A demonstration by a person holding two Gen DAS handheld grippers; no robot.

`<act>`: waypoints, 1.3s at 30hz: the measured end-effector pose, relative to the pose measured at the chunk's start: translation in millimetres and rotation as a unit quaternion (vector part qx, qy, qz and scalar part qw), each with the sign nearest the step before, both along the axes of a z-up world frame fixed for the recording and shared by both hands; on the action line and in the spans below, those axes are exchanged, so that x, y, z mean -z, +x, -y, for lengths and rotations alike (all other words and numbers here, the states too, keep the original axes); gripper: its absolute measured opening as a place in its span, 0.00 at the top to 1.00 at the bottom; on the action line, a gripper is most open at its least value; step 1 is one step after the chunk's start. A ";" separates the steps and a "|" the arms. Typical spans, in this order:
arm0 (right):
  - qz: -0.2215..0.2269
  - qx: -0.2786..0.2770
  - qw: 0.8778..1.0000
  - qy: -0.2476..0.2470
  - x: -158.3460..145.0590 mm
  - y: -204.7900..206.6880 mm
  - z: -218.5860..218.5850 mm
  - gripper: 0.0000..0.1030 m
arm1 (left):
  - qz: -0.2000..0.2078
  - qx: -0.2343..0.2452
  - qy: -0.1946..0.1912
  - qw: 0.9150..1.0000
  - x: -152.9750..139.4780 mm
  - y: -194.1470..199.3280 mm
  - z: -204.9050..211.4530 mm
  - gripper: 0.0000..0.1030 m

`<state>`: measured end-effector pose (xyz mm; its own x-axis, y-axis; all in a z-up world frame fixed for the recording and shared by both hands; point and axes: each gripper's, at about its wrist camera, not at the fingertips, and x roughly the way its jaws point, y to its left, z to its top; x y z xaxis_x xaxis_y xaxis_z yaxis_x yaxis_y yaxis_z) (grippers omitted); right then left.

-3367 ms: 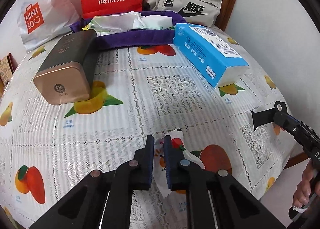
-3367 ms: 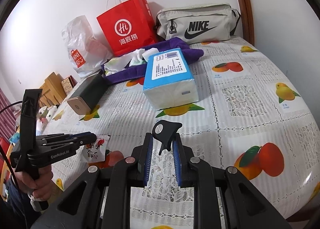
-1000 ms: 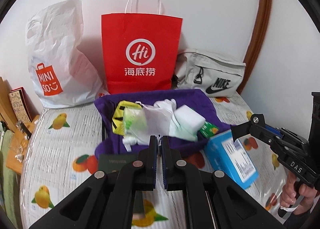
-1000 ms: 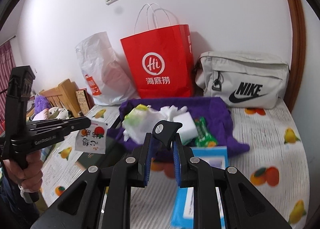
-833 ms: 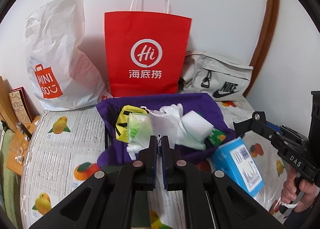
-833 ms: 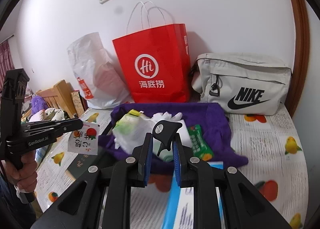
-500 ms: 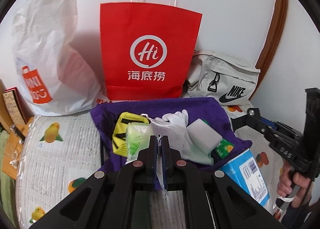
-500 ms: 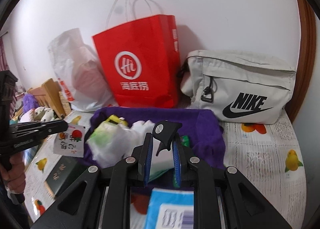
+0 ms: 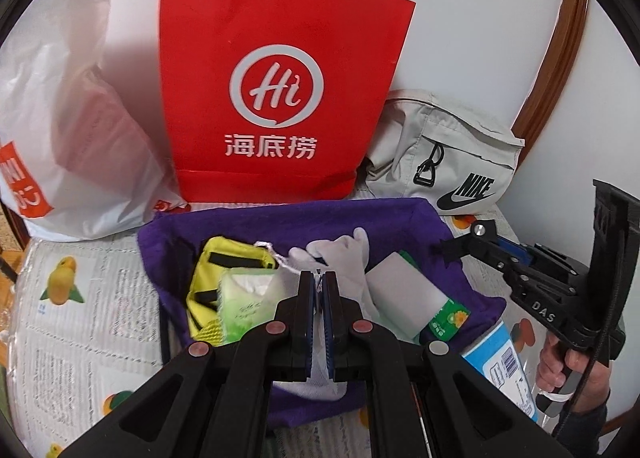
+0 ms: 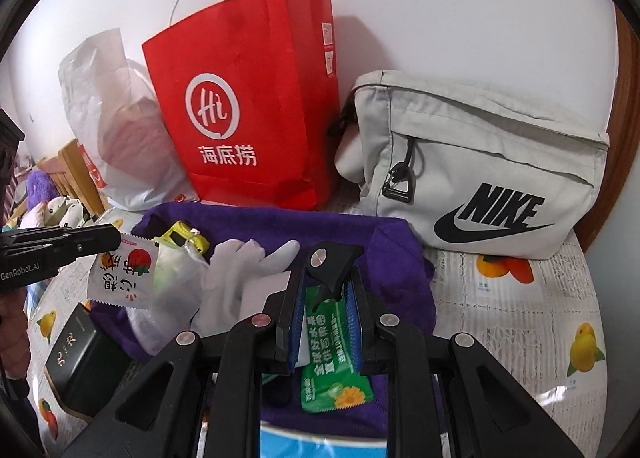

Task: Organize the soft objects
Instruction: 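Open both tools to drop the white and green packets onto the towel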

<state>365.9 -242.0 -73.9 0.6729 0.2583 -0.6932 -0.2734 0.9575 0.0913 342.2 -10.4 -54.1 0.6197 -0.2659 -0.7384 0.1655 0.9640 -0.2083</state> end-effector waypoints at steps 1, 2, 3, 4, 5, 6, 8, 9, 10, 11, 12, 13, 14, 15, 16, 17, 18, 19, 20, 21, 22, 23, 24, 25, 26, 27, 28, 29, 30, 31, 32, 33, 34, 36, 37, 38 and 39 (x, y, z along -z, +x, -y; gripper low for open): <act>-0.002 0.000 1.000 -0.004 2.0 3.4 0.1 0.81 | -0.003 0.000 -0.002 1.000 1.9 3.5 0.3 0.95; -0.005 0.000 1.000 -0.008 4.3 6.6 0.5 0.81 | -0.006 0.001 -0.001 1.000 4.3 6.4 0.2 0.95; -0.007 0.001 1.000 -0.009 6.0 8.5 0.9 0.81 | -0.009 -0.001 0.000 1.000 6.7 8.4 -0.7 0.95; -0.012 0.002 1.000 -0.012 8.9 11.7 1.4 0.81 | -0.015 -0.006 0.001 1.000 10.8 11.8 -2.6 0.95; -0.016 0.002 1.000 -0.015 11.9 14.4 1.5 0.81 | -0.021 -0.009 0.002 1.000 14.5 14.7 -3.8 0.95; -0.018 0.002 1.000 -0.016 14.0 16.3 1.5 0.81 | -0.025 -0.012 0.005 1.000 17.8 16.9 -5.4 0.95; -0.024 -0.003 1.000 -0.014 18.1 19.8 0.6 0.80 | -0.032 -0.018 0.011 0.999 24.0 20.8 -8.1 0.93; -0.027 -0.006 1.000 -0.012 19.8 21.6 -0.4 0.80 | -0.035 -0.020 0.015 0.999 26.1 22.1 -9.6 0.91; -0.029 -0.008 1.000 -0.009 21.2 22.9 -0.9 0.80 | -0.038 -0.024 0.021 0.999 29.3 23.9 -10.6 0.91; -0.032 -0.010 0.999 -0.007 22.5 24.0 -2.2 0.80 | -0.039 -0.028 0.027 0.998 31.6 25.1 -11.6 0.91; -0.034 -0.013 0.999 -0.008 24.1 24.8 -4.1 0.80 | -0.040 -0.031 0.030 0.998 33.2 25.9 -12.8 0.90; -0.035 -0.014 0.999 -0.010 25.3 25.7 -5.4 0.80 | -0.042 -0.034 0.030 0.998 34.9 26.6 -14.9 0.90; -0.036 -0.015 0.999 -0.011 25.8 25.9 -6.3 0.80 | -0.046 -0.034 0.029 0.998 36.5 27.8 -16.5 0.89; -0.038 -0.017 0.999 -0.010 26.2 26.4 -7.2 0.80 | -0.049 -0.036 0.030 0.998 37.8 28.6 -17.8 0.88; -0.040 -0.019 0.999 -0.009 26.5 26.7 -8.1 0.80 | -0.051 -0.040 0.034 0.997 38.9 29.2 -19.3 0.87; -0.041 -0.021 0.999 -0.008 26.6 26.9 -9.0 0.80 | -0.052 -0.041 0.036 0.997 39.5 29.5 -19.9 0.86; -0.041 -0.023 0.999 -0.008 26.9 26.7 -10.1 0.79 | -0.054 -0.043 0.037 0.997 40.1 29.6 -20.6 0.81; -0.042 -0.024 0.999 -0.009 27.4 26.5 -11.4 0.79 | -0.059 -0.045 0.038 0.997 41.2 30.3 -21.6 0.77; -0.043 -0.025 0.999 -0.010 27.8 26.5 -12.5 0.79 | -0.062 -0.046 0.040 0.996 42.1 30.6 -22.1 0.70; -0.044 -0.026 0.999 -0.011 28.3 26.8 -13.6 0.78 | -0.061 -0.046 0.044 0.996 42.5 30.5 -22.0 0.67; -0.046 -0.027 0.999 -0.011 28.7 27.2 -14.6 0.78 | -0.062 -0.049 0.052 0.996 42.9 30.4 -22.2 0.67; -0.046 -0.027 0.999 -0.010 28.8 26.9 -15.3 0.78 | -0.061 -0.053 0.057 0.995 43.1 30.0 -22.6 0.67; -0.046 -0.027 0.999 -0.010 28.6 26.6 -15.3 0.78 | -0.060 -0.054 0.059 0.995 43.0 30.1 -22.9 0.65; -0.046 -0.031 0.998 -0.010 28.3 26.1 -16.4 0.78 | -0.062 -0.057 0.061 0.995 43.1 30.4 -24.0 0.63; -0.045 -0.033 0.998 -0.009 28.1 25.8 -17.4 0.78 | -0.063 -0.060 0.060 0.994 42.9 30.5 -25.1 0.60; -0.046 -0.036 0.998 -0.010 28.3 25.6 -19.6 0.77 | -0.062 -0.062 0.060 0.994 42.6 30.9 -25.7 0.58; -0.048 -0.038 0.998 -0.011 28.8 25.6 -21.3 0.76 | -0.061 -0.062 0.058 0.994 41.9 30.5 -26.7 0.58; -0.049 -0.041 0.998 -0.012 29.4 25.3 -23.1 0.76 | -0.061 -0.061 0.058 0.995 41.2 30.3 -27.1 0.58; -0.052 -0.044 0.998 -0.013 30.4 25.3 -25.0 0.76 | -0.060 -0.061 0.059 0.995 40.2 29.6 -27.5 0.58; -0.054 -0.046 0.997 -0.015 31.4 25.3 -27.1 0.76 | -0.059 -0.061 0.058 0.995 39.1 28.6 -28.1 0.57; -0.055 -0.047 0.997 -0.015 31.8 25.2 -28.1 0.76 | -0.057 -0.061 0.057 0.995 37.9 27.3 -28.9 0.57; -0.055 -0.050 0.997 -0.015 32.0 24.8 -29.5 0.74 | -0.057 -0.061 0.057 0.995 37.0 26.0 -29.8 0.57; -0.055 -0.054 0.997 -0.014 32.0 23.9 -31.2 0.72 | -0.056 -0.063 0.057 0.995 35.8 24.6 -31.1 0.57; -0.054 -0.059 0.997 -0.015 32.3 22.6 -34.6 0.66 | -0.054 -0.069 0.053 0.995 33.5 21.8 -34.7 0.57; -0.054 -0.064 0.996 -0.017 32.6 21.6 -37.0 0.65 | -0.053 -0.071 0.048 0.995 31.8 19.8 -37.8 0.57; -0.052 -0.067 0.996 -0.017 32.6 20.4 -39.0 0.65 | -0.052 -0.071 0.046 0.995 30.5 17.9 -39.9 0.57; -0.052 -0.069 0.996 -0.016 32.8 20.0 -40.3 0.65 | -0.051 -0.072 0.046 0.995 29.6 16.5 -41.3 0.57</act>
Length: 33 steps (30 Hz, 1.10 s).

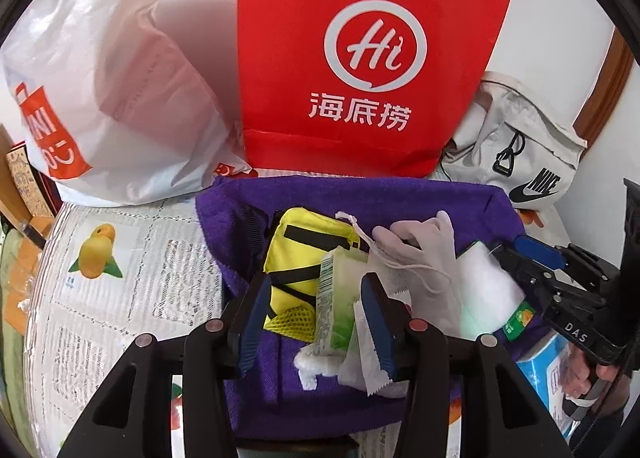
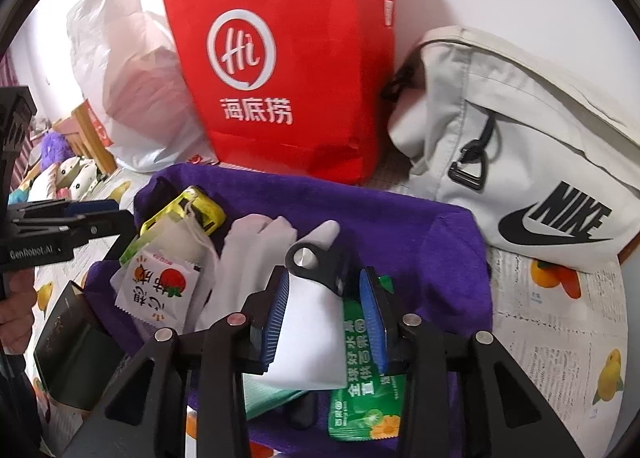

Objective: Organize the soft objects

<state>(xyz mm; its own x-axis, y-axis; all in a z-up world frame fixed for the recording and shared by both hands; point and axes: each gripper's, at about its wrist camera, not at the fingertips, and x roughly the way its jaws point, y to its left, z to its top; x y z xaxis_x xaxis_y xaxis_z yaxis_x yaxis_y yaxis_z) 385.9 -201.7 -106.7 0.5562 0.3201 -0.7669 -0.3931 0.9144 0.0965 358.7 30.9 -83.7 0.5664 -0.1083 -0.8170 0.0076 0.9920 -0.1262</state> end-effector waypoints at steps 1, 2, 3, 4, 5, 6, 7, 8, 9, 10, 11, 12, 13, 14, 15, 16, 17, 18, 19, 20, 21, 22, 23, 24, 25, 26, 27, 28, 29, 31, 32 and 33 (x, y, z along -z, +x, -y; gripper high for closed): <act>-0.004 -0.004 1.000 0.000 0.5 -0.4 -1.8 0.64 | 0.001 -0.001 0.001 1.000 -1.6 -2.2 -1.4 0.57; -0.007 -0.007 1.000 0.001 0.6 -0.4 -3.0 0.64 | 0.004 -0.001 0.000 1.000 -3.7 -5.0 -3.0 0.57; -0.010 -0.009 1.000 0.003 0.3 -0.9 -4.5 0.63 | 0.005 0.000 0.000 1.000 -5.3 -6.4 -3.6 0.57; -0.011 -0.008 1.000 0.004 -0.3 -2.1 -4.9 0.63 | 0.006 0.000 -0.001 1.000 -7.3 -9.0 -4.6 0.57; -0.012 -0.007 1.000 0.004 -1.4 -3.8 -5.6 0.63 | 0.007 0.001 0.000 1.000 -9.1 -11.1 -5.6 0.57; -0.012 -0.007 1.000 0.004 -2.1 -4.7 -6.3 0.63 | 0.009 0.001 -0.001 1.000 -10.3 -12.5 -5.9 0.57; -0.013 -0.006 1.000 0.005 -3.7 -6.9 -6.4 0.63 | 0.011 0.003 -0.001 1.000 -12.7 -15.9 -6.6 0.57; -0.012 -0.004 1.000 0.006 -6.4 -10.1 -6.2 0.63 | 0.012 0.003 -0.002 1.000 -14.9 -18.6 -7.2 0.57; -0.011 -0.003 1.000 0.006 -9.1 -13.1 -6.4 0.63 | 0.014 0.003 -0.003 1.000 -16.7 -20.8 -7.5 0.57; -0.009 -0.001 1.000 0.005 -13.3 -18.2 -6.4 0.63 | 0.015 0.003 -0.004 1.000 -19.4 -24.6 -8.1 0.57; -0.007 0.002 1.000 0.005 -16.9 -22.2 -5.6 0.62 | 0.017 0.004 -0.005 1.000 -22.0 -28.5 -8.5 0.57; -0.006 0.006 1.000 0.007 -21.4 -27.6 -5.1 0.59 | 0.018 0.004 -0.006 1.000 -24.3 -32.0 -8.6 0.57; -0.003 0.009 1.000 0.010 -25.5 -32.9 -4.1 0.56 | 0.020 0.005 -0.007 1.000 -26.9 -36.8 -8.3 0.57; 0.002 0.014 1.000 0.016 -31.4 -41.1 -2.6 0.51 | 0.021 0.006 -0.008 1.000 -29.4 -41.6 -7.6 0.57; 0.006 0.017 1.000 0.019 -35.2 -46.6 -1.3 0.46 | 0.022 0.007 -0.008 1.000 -30.9 -44.7 -7.0 0.56; 0.011 0.024 0.999 0.023 -41.4 -56.2 0.1 0.43 | 0.023 0.010 -0.008 1.000 -34.1 -52.0 -5.4 0.55; 0.013 0.027 0.999 0.024 -44.8 -61.5 1.3 0.39 | 0.025 0.011 -0.008 1.000 -36.1 -56.5 -4.3 0.53; 0.015 0.031 0.999 0.025 -49.2 -69.1 2.1 0.38 | 0.026 0.014 -0.008 1.000 -38.9 -63.4 -2.6 0.51; 0.017 0.036 0.999 0.026 -54.0 -77.3 3.0 0.37 | 0.028 0.016 -0.008 0.999 -41.5 -70.2 -0.6 0.51; 0.018 0.040 0.999 0.027 -57.8 -84.0 3.7 0.36 | 0.030 0.017 -0.008 0.999 -43.5 -75.3 1.2 0.51; 0.018 0.047 0.998 0.028 -62.3 -93.7 4.6 0.32 | 0.031 0.020 -0.007 0.999 -46.5 -83.7 4.0 0.50; 0.018 0.052 0.998 0.028 -65.6 -100.0 5.3 0.30 | 0.033 0.022 -0.005 0.999 -48.8 -90.9 6.2 0.49; 0.020 0.057 0.998 0.027 -68.9 -107.1 6.4 0.24 | 0.034 0.022 -0.002 0.999 -51.2 -98.8 9.3 0.44; 0.025 0.065 0.997 0.027 -73.5 -118.1 7.5 0.21 | 0.035 0.023 0.002 0.999 -52.8 -106.7 12.5 0.40; 0.029 0.069 0.997 0.026 -76.6 -126.2 8.4 0.20 | 0.036 0.025 0.005 0.999 -54.4 -114.6 15.7 0.40; 0.032 0.075 0.996 0.025 -80.0 -136.4 9.3 0.18 | 0.037 0.027 0.004 0.999 -55.9 -123.1 18.6 0.39; 0.033 0.079 0.996 0.023 -83.3 -144.2 10.3 0.16 | 0.037 0.030 0.003 0.999 -57.5 -131.2 21.4 0.38; 0.036 0.085 0.995 0.022 -86.0 -152.2 11.3 0.15 | 0.037 0.030 0.002 0.999 -59.0 -138.5 23.8 0.36; 0.039 0.094 0.995 0.020 -89.1 -160.7 12.7 0.12 | 0.037 0.030 0.005 0.999 -60.5 -146.0 26.5 0.32; 0.045 0.104 0.993 0.014 -94.4 -179.5 13.6 0.08 | 0.040 0.029 0.010 0.999 -63.7 -159.9 30.7 0.28; 0.047 0.106 0.993 0.013 -97.4 -189.4 13.7 0.08 | 0.042 0.030 0.011 0.999 -66.4 -169.8 33.2 0.24; 0.048 0.108 0.993 0.013 -99.9 -197.1 14.0 0.08 | 0.044 0.031 0.010 0.999 -68.0 -175.6 34.4 0.18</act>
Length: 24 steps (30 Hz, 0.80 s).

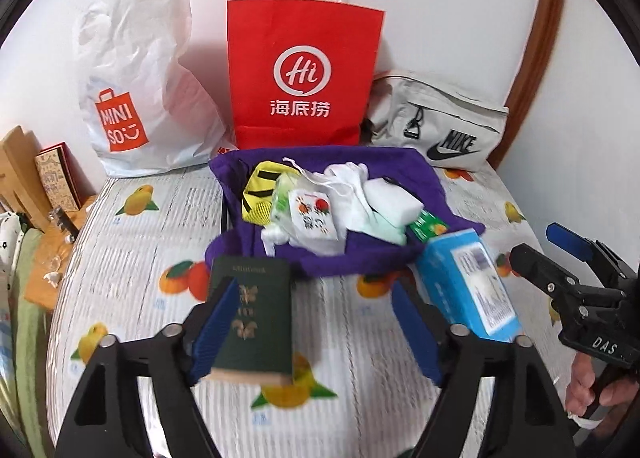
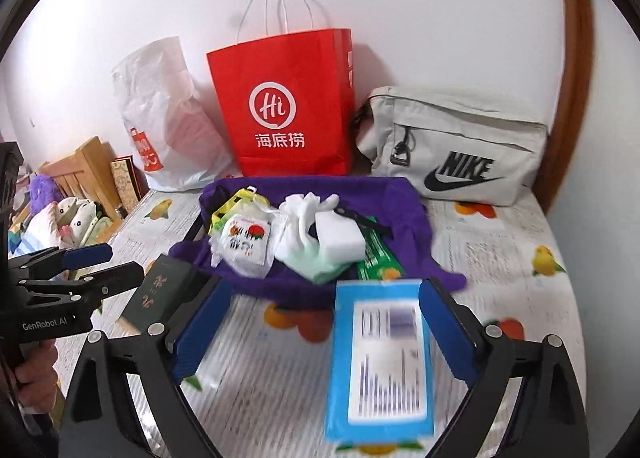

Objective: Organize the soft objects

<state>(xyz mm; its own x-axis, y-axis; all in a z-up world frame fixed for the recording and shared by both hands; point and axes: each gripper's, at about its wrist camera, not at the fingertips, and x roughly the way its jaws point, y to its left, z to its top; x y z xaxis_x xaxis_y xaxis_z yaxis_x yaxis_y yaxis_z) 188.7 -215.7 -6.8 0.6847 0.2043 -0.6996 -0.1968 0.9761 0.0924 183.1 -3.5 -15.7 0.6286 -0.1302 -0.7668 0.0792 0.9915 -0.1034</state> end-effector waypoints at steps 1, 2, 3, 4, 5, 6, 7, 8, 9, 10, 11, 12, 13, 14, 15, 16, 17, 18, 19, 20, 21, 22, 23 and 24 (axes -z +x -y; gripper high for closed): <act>0.002 0.003 1.000 0.001 -2.8 -9.7 0.1 0.07 | 0.002 0.001 -0.004 1.000 -2.7 -9.0 1.4 0.16; 0.002 0.004 1.000 0.004 -5.2 -19.2 0.0 0.07 | 0.005 0.000 -0.008 1.000 -4.7 -16.5 1.9 0.14; 0.002 0.005 1.000 0.006 -6.7 -25.6 0.6 0.07 | 0.006 -0.001 -0.011 1.000 -6.8 -24.3 3.2 0.13; 0.000 0.005 1.000 0.007 -8.7 -34.2 0.3 0.07 | 0.008 -0.001 -0.011 1.000 -8.4 -31.5 4.2 0.13; -0.001 0.004 1.000 0.007 -11.1 -43.9 -0.3 0.07 | 0.011 -0.001 -0.010 1.000 -10.1 -38.9 5.4 0.12; -0.001 0.002 1.000 0.006 -12.4 -50.3 -0.6 0.07 | 0.013 -0.002 -0.008 1.000 -11.0 -43.6 5.7 0.11; 0.001 0.002 1.000 0.005 -14.9 -59.8 -1.2 0.07 | 0.015 -0.007 -0.003 1.000 -12.6 -52.5 5.9 0.11; 0.004 0.005 1.000 0.006 -16.9 -65.9 -1.8 0.07 | 0.017 -0.010 -0.003 1.000 -14.1 -60.9 5.4 0.10; 0.008 0.014 1.000 0.005 -20.2 -76.4 -1.7 0.07 | 0.018 -0.012 -0.004 1.000 -15.2 -66.4 4.9 0.10; 0.011 0.018 1.000 0.003 -22.7 -84.5 -2.2 0.07 | 0.022 -0.015 -0.005 1.000 -16.6 -75.5 3.5 0.10; 0.015 0.022 1.000 -0.001 -25.0 -94.0 -2.7 0.07 | 0.024 -0.018 -0.004 1.000 -17.6 -82.7 2.7 0.09; 0.017 0.027 0.999 -0.005 -26.7 -101.5 -2.6 0.07 | 0.025 -0.020 -0.002 0.999 -18.3 -88.5 2.6 0.09; 0.018 0.033 0.999 -0.007 -27.8 -108.4 -2.4 0.07 | 0.026 -0.021 0.004 0.999 -18.3 -94.8 2.9 0.09; 0.017 0.039 0.999 -0.009 -28.5 -114.7 -1.8 0.07 | 0.028 -0.021 0.010 0.999 -18.7 -101.6 3.8 0.09; 0.017 0.042 0.999 -0.009 -28.8 -119.7 -1.6 0.07 | 0.030 -0.021 0.016 0.999 -19.0 -107.9 4.2 0.09; 0.015 0.042 0.999 -0.011 -28.8 -126.2 -1.4 0.07 | 0.032 -0.023 0.020 0.999 -19.3 -114.8 4.9 0.09; 0.015 0.042 0.999 -0.013 -28.9 -131.1 -1.1 0.07 | 0.035 -0.024 0.023 0.999 -19.6 -121.2 5.4 0.09; 0.017 0.048 0.999 -0.016 -29.1 -138.2 -0.4 0.07 | 0.037 -0.024 0.024 0.999 -20.1 -126.4 6.3 0.09; 0.018 0.051 0.998 -0.017 -28.7 -142.0 0.2 0.07 | 0.040 -0.024 0.025 0.999 -20.8 -132.6 6.7 0.09; 0.017 0.053 0.998 -0.018 -28.1 -145.7 1.0 0.07 | 0.043 -0.026 0.027 0.998 -21.5 -137.0 6.9 0.09; 0.015 0.055 0.998 -0.019 -26.7 -150.3 1.5 0.07 | 0.046 -0.028 0.029 0.998 -22.0 -141.8 7.2 0.09; 0.013 0.057 0.998 -0.019 -25.5 -154.5 1.9 0.07 | 0.049 -0.029 0.033 0.998 -22.7 -147.1 8.1 0.09; 0.013 0.060 0.998 -0.019 -24.3 -159.8 2.4 0.07 | 0.053 -0.030 0.039 0.997 -23.0 -151.8 9.4 0.09; 0.014 0.059 0.998 -0.018 -23.8 -164.2 3.1 0.07 | 0.056 -0.031 0.043 0.997 -23.1 -155.6 10.8 0.09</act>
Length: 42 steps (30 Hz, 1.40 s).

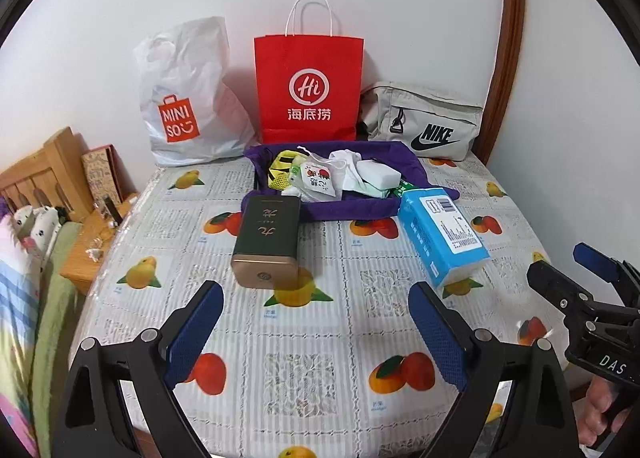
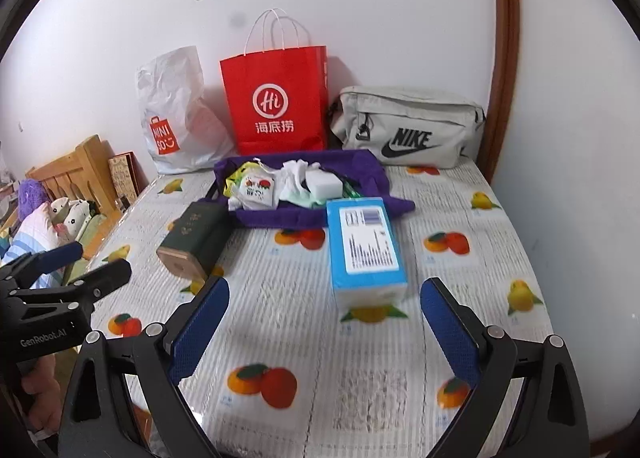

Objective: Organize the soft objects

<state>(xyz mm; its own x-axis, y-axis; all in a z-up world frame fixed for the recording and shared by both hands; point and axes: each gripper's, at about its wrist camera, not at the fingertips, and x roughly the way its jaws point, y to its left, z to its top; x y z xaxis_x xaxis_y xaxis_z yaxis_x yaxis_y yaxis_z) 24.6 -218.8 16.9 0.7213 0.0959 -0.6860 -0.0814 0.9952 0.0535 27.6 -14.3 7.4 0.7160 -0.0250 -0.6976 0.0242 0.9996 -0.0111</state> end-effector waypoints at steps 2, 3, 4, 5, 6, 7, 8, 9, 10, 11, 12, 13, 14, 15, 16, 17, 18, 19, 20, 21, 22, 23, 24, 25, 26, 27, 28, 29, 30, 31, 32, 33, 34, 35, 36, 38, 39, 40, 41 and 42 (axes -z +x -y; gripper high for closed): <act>0.000 -0.003 1.000 0.005 0.5 -7.2 -0.1 0.07 | 0.004 -0.002 0.002 1.000 -1.3 -7.3 1.6 0.09; 0.000 -0.005 1.000 0.008 0.6 -9.6 0.2 0.07 | 0.005 -0.002 0.000 1.000 -2.4 -9.7 1.8 0.09; -0.001 -0.006 1.000 0.012 0.5 -12.2 0.7 0.07 | 0.008 -0.001 -0.001 1.000 -3.8 -12.4 1.7 0.09; 0.000 -0.003 1.000 0.012 0.1 -14.7 0.9 0.07 | 0.010 -0.001 -0.001 1.000 -5.5 -14.8 2.1 0.09; 0.001 -0.002 1.000 0.011 -0.5 -16.7 0.6 0.07 | 0.013 0.000 0.001 1.000 -7.0 -16.6 2.8 0.09; 0.003 -0.001 1.000 0.009 -1.6 -19.3 0.1 0.07 | 0.015 -0.001 0.001 1.000 -8.2 -18.7 3.0 0.09; 0.004 -0.001 1.000 0.008 -2.4 -21.4 -0.3 0.07 | 0.016 -0.001 0.000 1.000 -9.1 -20.9 2.6 0.09; 0.005 -0.001 1.000 0.008 -3.1 -22.8 -0.4 0.07 | 0.017 0.000 -0.001 1.000 -9.7 -22.2 3.0 0.09; 0.006 0.000 1.000 0.009 -3.5 -24.2 -0.6 0.07 | 0.019 0.001 -0.001 1.000 -10.8 -24.4 2.7 0.09; 0.006 0.000 1.000 0.009 -3.8 -25.7 -1.1 0.07 | 0.021 0.000 0.000 1.000 -11.4 -25.8 2.3 0.09; 0.007 0.000 1.000 0.009 -4.2 -27.3 -1.6 0.07 | 0.022 -0.001 0.000 1.000 -11.8 -27.1 2.4 0.09; 0.009 0.001 1.000 0.009 -4.8 -29.4 -1.9 0.07 | 0.023 -0.001 -0.001 1.000 -12.1 -28.2 2.5 0.09; 0.010 0.002 1.000 0.009 -5.1 -31.2 -2.0 0.07 | 0.022 -0.001 0.000 1.000 -12.6 -29.2 2.2 0.09; 0.010 0.003 1.000 0.009 -5.1 -32.1 -1.7 0.07 | 0.023 -0.002 0.000 1.000 -12.7 -29.7 2.1 0.09; 0.009 0.003 1.000 0.009 -5.2 -32.7 -1.7 0.07 | 0.024 -0.002 0.000 1.000 -13.1 -30.3 2.0 0.09; 0.009 0.002 1.000 0.009 -5.6 -33.4 -1.6 0.07 | 0.025 -0.002 -0.001 1.000 -13.8 -31.0 1.3 0.09; 0.010 0.002 1.000 0.009 -6.1 -34.5 -2.0 0.07 | 0.024 -0.002 -0.001 1.000 -13.5 -30.9 1.9 0.09; 0.011 0.002 1.000 0.008 -7.0 -36.1 -2.1 0.07 | 0.024 -0.002 -0.003 1.000 -14.1 -31.6 1.2 0.09; 0.012 0.003 1.000 0.008 -7.4 -36.5 -2.3 0.07 | 0.024 -0.002 -0.004 1.000 -14.7 -32.3 0.4 0.09; 0.012 0.003 1.000 0.008 -8.0 -37.1 -2.5 0.07 | 0.025 -0.002 -0.004 1.000 -15.1 -33.2 0.4 0.09; 0.013 0.003 1.000 0.008 -8.7 -37.6 -2.5 0.07 | 0.025 -0.002 -0.004 1.000 -15.5 -33.8 0.2 0.09; 0.013 0.003 1.000 0.008 -9.0 -37.9 -2.6 0.07 | 0.025 -0.002 -0.004 1.000 -15.6 -34.2 -0.2 0.09; 0.014 0.003 1.000 0.008 -9.0 -37.9 -2.7 0.07 | 0.025 -0.001 -0.005 1.000 -15.7 -34.2 -0.2 0.09; 0.014 0.003 1.000 0.007 -9.0 -37.9 -2.8 0.07 | 0.025 0.000 -0.004 1.000 -15.8 -34.0 -0.2 0.09; 0.013 0.003 1.000 0.008 -8.8 -37.8 -2.5 0.07 | 0.025 -0.001 -0.002 1.000 -15.9 -34.0 -0.2 0.09; 0.013 0.003 1.000 0.008 -8.8 -37.9 -2.5 0.07 | 0.025 -0.001 -0.002 1.000 -16.4 -34.5 -0.2 0.09; 0.013 0.004 1.000 0.008 -9.0 -38.4 -2.5 0.07 | 0.025 -0.001 -0.002 1.000 -17.0 -35.0 -0.3 0.09; 0.013 0.003 1.000 0.008 -8.8 -38.4 -2.2 0.07 | 0.025 -0.001 -0.003 1.000 -17.9 -35.4 -0.2 0.09; 0.013 0.003 1.000 0.008 -9.3 -39.0 -2.3 0.07 | 0.025 -0.001 -0.003 1.000 -17.7 -35.3 -0.1 0.09; 0.014 0.003 1.000 0.008 -9.2 -38.8 -2.3 0.07 | 0.025 -0.002 -0.002 1.000 -17.8 -35.4 0.1 0.09; 0.014 0.003 1.000 0.008 -9.2 -38.6 -2.3 0.07 | 0.025 -0.002 -0.001 1.000 -17.4 -35.4 0.1 0.09; 0.014 0.003 1.000 0.008 -8.8 -38.3 -2.2 0.07 | 0.025 -0.002 -0.002 1.000 -17.5 -35.6 -0.1 0.09; 0.014 0.003 1.000 0.007 -8.7 -38.1 -2.0 0.07 | 0.025 -0.003 -0.003 1.000 -17.6 -36.0 -0.1 0.09; 0.014 0.004 1.000 0.007 -8.8 -38.5 -2.1 0.07 | 0.024 -0.003 -0.003 1.000 -17.8 -36.2 0.1 0.09; 0.014 0.004 1.000 0.008 -8.8 -38.6 -1.6 0.07 | 0.024 -0.004 -0.003 1.000 -18.1 -36.5 0.4 0.09; 0.013 0.004 1.000 0.008 -8.6 -38.7 -1.4 0.07 | 0.024 -0.004 -0.003 1.000 -18.3 -36.4 0.7 0.09; 0.013 0.004 1.000 0.008 -8.7 -38.9 -1.4 0.07 | 0.024 -0.003 -0.003 1.000 -18.0 -36.2 -0.3 0.09; 0.012 0.005 1.000 0.008 -8.9 -38.8 -1.5 0.07 | 0.024 -0.003 -0.003 1.000 -18.3 -36.5 0.1 0.09; 0.012 0.005 1.000 0.008 -9.1 -39.1 -1.4 0.07 | 0.024 -0.003 -0.003 1.000 -18.3 -36.5 0.1 0.09; 0.013 0.004 1.000 0.008 -9.0 -39.2 -1.2 0.07 | 0.024 -0.003 -0.003 1.000 -18.1 -36.3 -0.1 0.09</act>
